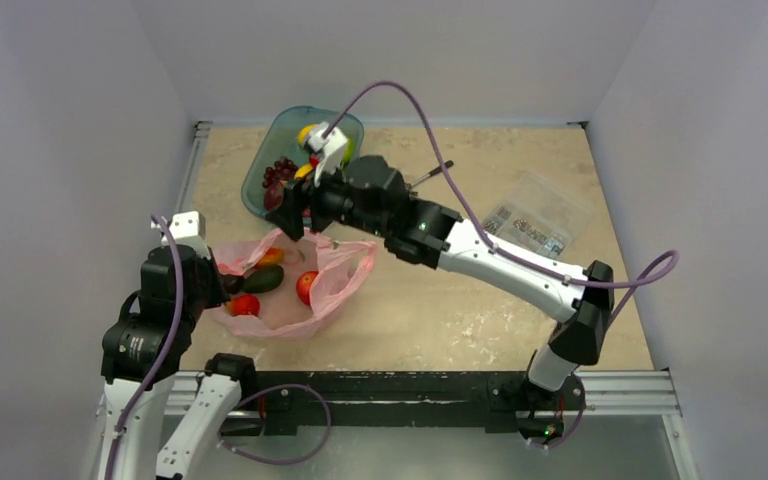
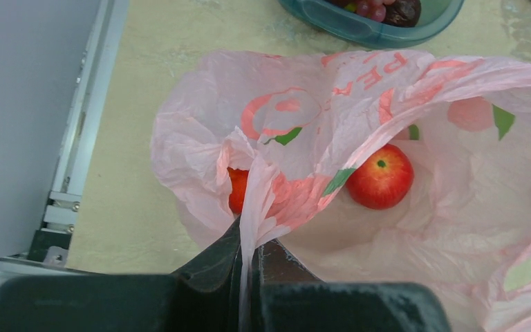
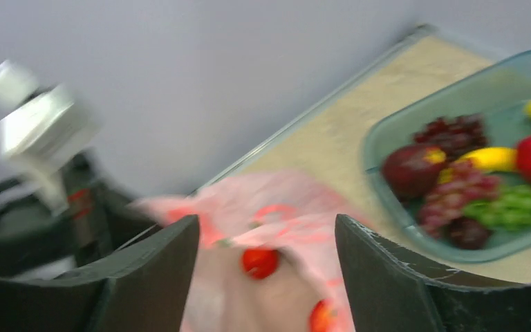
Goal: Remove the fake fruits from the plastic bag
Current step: Take out the fake fruit from the plastic bag.
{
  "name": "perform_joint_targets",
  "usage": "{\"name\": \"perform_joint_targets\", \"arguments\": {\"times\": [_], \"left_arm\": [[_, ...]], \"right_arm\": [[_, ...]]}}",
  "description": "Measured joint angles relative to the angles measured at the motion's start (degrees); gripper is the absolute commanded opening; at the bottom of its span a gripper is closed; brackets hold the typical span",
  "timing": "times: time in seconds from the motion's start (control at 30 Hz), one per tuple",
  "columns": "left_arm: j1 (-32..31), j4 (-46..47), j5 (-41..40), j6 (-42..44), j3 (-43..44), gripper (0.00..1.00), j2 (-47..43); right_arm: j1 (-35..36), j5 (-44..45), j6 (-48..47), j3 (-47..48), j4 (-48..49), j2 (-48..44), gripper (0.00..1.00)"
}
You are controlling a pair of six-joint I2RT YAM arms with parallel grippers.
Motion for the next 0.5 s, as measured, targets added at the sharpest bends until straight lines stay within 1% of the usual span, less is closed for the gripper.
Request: {"name": "perform_joint_targets", "arguments": {"times": [0.07,0.1,0.13,0.17,0.23,0.33,0.5], "left_arm": [[0.00,-0.22,1.49,-1.18,0.00,0.00,0.00],[0.00,-0.22,2.03,-1.86,0.00,0.00,-0.09],[0.00,-0.22,2.47,-2.36,-0.02,0.00,-0.26],[0.00,-0.17,2.71,-2.78,-0.11,0.00,-0.57],[0.00,0.00,2.93,-3.67,-0.59,0.00,-1.66],[0.00,1.18,3.15,-5.07,-2.34,0.00,-3.63],[0.00,4.20,4.22,-6.91,-7.28,0.00,-4.94]], "right_arm": [[5.25,-0.17,-1.18,-2.10,0.00,-1.75,0.46],[7.34,-0.13,-1.79,-3.28,0.09,-2.12,0.40],[8.96,0.13,-2.21,-4.94,0.57,-2.29,0.36],[10.21,0.50,-2.82,-6.88,1.16,-2.29,0.34],[11.98,1.70,-3.80,-10.54,1.70,-1.88,0.32],[14.19,5.18,-5.70,-13.84,1.81,0.52,0.32],[17.55,13.79,-10.23,-13.49,1.75,8.96,0.35]]}}
